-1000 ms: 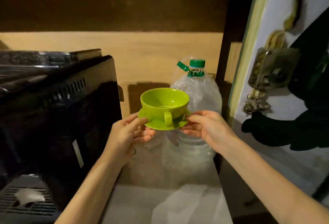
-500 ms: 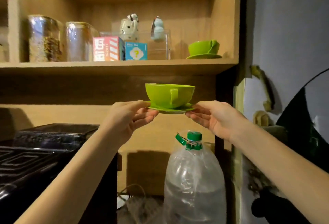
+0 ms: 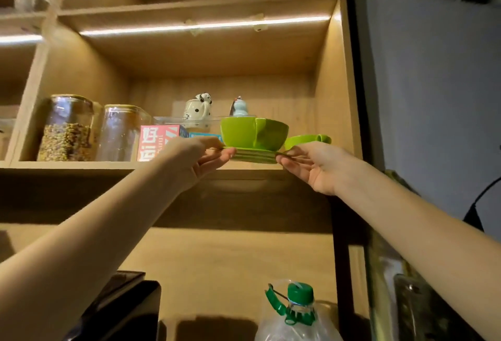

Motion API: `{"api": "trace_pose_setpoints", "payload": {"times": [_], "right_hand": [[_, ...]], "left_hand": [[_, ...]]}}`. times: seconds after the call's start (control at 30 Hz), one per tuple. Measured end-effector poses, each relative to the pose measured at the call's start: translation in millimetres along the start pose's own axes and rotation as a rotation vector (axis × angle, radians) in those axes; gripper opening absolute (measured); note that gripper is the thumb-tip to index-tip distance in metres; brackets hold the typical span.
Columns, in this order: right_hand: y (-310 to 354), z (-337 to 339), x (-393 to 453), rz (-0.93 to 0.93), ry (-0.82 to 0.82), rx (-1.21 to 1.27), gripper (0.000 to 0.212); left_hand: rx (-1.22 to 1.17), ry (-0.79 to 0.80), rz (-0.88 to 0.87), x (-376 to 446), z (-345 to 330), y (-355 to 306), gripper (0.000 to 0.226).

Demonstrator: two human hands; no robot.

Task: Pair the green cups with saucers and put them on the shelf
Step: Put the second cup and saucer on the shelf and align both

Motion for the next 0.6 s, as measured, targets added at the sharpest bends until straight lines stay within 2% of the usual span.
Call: {"api": "trace_pose_setpoints", "payload": {"times": [0.33,0.47,0.6], "right_hand": [[25,-12,69,0.035,-0.018,-0.060,0.013],[21,-14,104,0.052,-0.035,-0.077,0.015],[18,-17,128,0.041,-0.065,-0.111,0.014]], "left_hand": [[0.013,-0.002,-0.003,72,-1,6,0.014],[-0.009,-0.011,0.043,101,3,25,0.002],[-0.028,-0.054,0.083,126,8,42,0.009]]}}
Point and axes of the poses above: each hand's wrist, its own x-axis towards the middle knuckle, its own z-axis out of the back of the hand, y = z × x, the point moved 2 cm from there along x, towards the middle knuckle, and after that the axes turned 8 degrees about -z, right-handed, at the moved point
